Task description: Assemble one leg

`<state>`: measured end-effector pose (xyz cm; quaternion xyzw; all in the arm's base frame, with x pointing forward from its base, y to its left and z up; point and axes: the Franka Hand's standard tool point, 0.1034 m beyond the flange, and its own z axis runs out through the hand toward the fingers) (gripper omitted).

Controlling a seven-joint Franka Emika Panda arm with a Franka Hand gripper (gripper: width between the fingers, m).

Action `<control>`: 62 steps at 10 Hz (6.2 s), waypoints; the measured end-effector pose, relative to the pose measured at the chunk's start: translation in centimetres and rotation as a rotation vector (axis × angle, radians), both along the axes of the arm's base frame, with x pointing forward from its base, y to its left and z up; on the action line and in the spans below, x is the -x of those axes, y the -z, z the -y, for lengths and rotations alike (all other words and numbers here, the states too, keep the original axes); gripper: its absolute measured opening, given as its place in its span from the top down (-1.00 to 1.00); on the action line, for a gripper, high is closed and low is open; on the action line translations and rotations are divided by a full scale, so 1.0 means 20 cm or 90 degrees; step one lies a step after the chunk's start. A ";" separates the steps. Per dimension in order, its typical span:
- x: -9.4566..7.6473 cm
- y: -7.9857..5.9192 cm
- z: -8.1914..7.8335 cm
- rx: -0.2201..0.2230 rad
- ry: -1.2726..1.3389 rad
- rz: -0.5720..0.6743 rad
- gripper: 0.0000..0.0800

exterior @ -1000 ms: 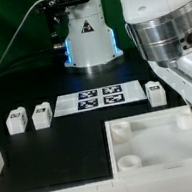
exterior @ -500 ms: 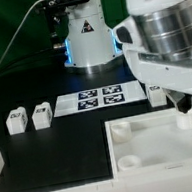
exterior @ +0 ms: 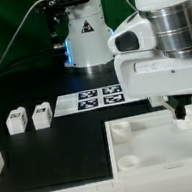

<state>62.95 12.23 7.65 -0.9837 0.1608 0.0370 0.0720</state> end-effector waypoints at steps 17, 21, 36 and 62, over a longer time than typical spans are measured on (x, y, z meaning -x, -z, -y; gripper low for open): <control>-0.03 0.03 0.05 -0.046 0.738 -0.098 0.24; -0.04 0.01 0.03 -0.040 0.471 -0.026 -0.56; -0.03 0.03 0.03 0.022 0.153 0.039 0.24; -0.04 0.02 0.05 0.025 0.036 0.061 0.27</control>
Offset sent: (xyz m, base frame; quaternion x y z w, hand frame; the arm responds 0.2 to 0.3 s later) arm 0.0000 0.0000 0.0000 0.0000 0.0000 0.0899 0.9960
